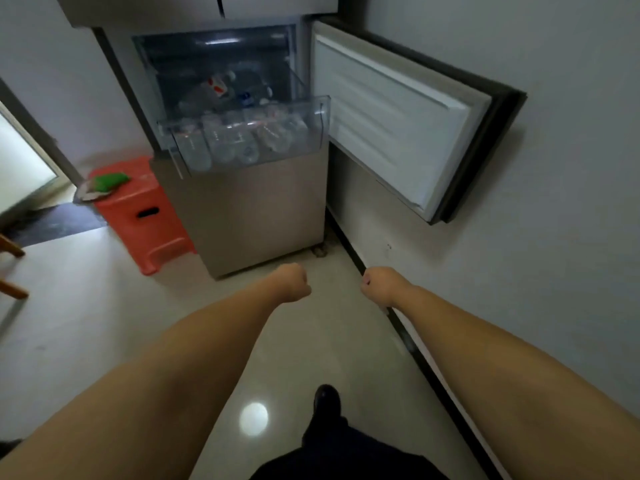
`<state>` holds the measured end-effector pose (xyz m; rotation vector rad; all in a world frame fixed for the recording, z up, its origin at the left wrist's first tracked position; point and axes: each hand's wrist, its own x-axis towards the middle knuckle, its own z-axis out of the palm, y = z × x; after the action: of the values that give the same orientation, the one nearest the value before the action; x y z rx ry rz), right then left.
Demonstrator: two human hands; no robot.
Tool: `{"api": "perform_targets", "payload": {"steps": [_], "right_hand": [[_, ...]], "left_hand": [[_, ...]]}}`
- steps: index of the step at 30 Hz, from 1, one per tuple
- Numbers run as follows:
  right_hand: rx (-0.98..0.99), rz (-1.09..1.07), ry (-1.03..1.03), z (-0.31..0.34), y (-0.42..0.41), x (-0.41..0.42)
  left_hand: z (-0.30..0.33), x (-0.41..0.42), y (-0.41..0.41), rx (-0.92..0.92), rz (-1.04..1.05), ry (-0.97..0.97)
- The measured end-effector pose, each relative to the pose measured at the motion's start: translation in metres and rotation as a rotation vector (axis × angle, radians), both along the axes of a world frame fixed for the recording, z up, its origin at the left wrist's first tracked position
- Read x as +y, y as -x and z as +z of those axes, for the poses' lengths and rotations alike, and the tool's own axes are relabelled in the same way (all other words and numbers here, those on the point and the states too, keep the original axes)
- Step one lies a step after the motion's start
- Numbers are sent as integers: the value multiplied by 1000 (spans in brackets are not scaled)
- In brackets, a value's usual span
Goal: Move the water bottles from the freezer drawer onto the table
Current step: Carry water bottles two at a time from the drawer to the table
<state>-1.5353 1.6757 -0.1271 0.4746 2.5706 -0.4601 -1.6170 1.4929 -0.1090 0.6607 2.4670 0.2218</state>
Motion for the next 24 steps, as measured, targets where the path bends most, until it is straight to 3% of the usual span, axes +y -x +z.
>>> {"api": "perform_targets", "payload": {"steps": [9, 17, 24], "right_hand": [[105, 93, 55, 47, 198, 37], [265, 87, 127, 70, 335, 50], [602, -30, 113, 107, 462, 53]], "left_hand": [[37, 37, 166, 69, 156, -95], [68, 72, 290, 150, 146, -288], [110, 99, 421, 297, 235, -497]]}}
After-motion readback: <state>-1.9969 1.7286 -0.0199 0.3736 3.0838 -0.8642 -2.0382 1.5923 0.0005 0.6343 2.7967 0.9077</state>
